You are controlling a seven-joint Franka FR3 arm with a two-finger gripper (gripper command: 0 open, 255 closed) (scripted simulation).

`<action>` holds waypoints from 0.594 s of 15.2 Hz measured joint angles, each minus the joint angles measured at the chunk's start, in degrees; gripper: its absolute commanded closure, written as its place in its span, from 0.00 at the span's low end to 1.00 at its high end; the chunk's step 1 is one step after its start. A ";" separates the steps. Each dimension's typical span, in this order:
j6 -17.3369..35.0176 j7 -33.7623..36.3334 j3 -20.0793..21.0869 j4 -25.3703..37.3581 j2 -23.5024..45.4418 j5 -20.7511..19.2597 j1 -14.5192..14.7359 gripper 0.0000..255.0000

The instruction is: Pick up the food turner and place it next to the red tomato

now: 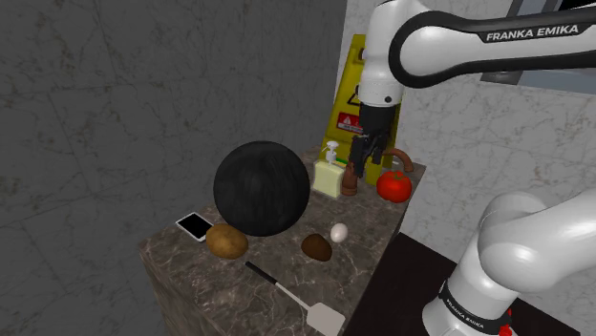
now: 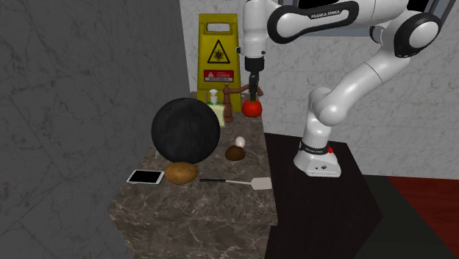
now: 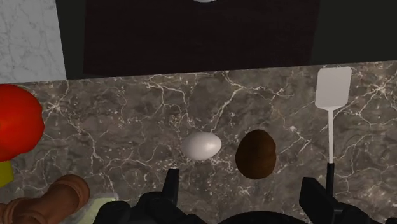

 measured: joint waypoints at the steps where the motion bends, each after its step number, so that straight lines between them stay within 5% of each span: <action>1: 1.78 0.61 0.78 -1.28 0.19 0.63 0.47 0.00; 9: 17.39 6.26 8.47 -9.12 5.52 6.05 4.69 0.00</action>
